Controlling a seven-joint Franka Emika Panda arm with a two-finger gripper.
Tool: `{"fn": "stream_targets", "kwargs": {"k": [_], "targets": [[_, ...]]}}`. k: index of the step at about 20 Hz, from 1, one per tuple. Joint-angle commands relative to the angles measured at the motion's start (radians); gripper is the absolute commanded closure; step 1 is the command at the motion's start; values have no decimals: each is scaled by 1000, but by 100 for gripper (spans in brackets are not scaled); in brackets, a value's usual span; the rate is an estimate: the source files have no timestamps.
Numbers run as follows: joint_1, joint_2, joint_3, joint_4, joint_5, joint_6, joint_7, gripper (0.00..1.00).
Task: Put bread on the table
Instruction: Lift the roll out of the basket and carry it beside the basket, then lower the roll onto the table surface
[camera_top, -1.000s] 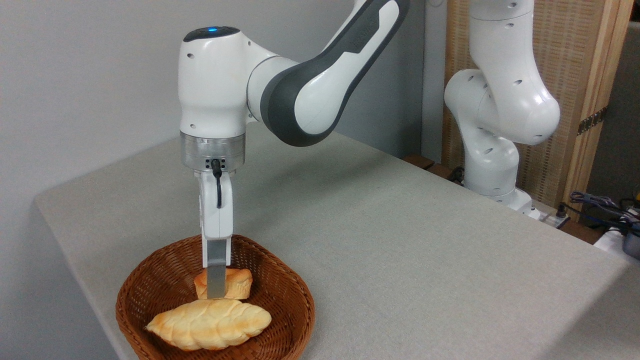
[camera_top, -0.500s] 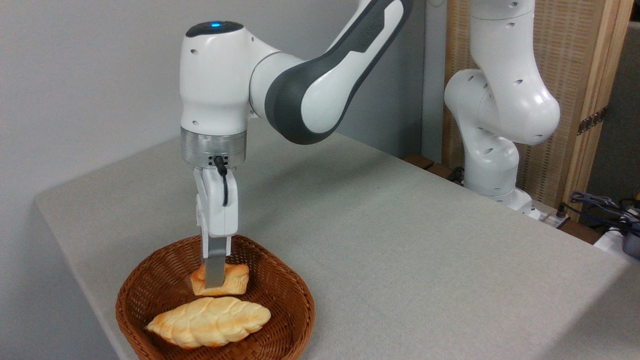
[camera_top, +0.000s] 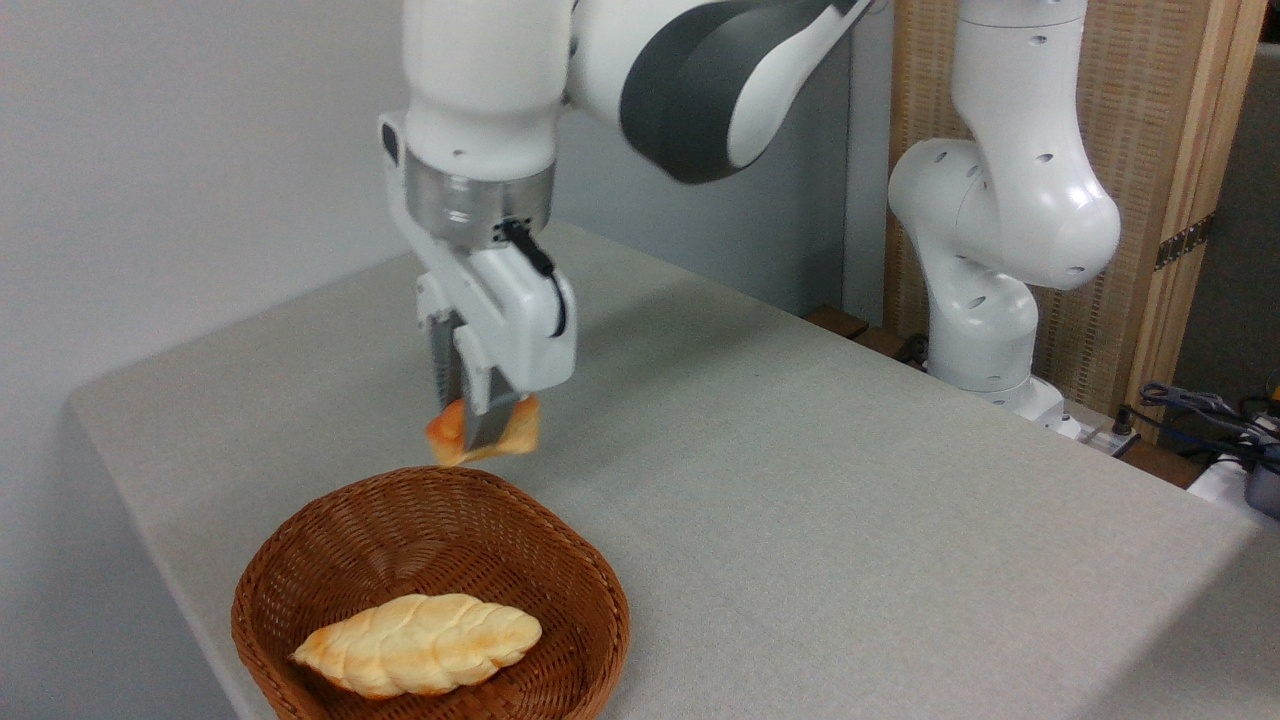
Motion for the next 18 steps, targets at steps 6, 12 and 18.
{"fn": "stream_targets", "kwargs": {"k": [6, 12, 18], "targets": [[-9, -132, -96, -215, 146, -79, 65, 53], [-9, -106, -155, -278, 233, 62, 59, 0], [-8, -98, -155, -280, 233, 5, 82, 0]]}}
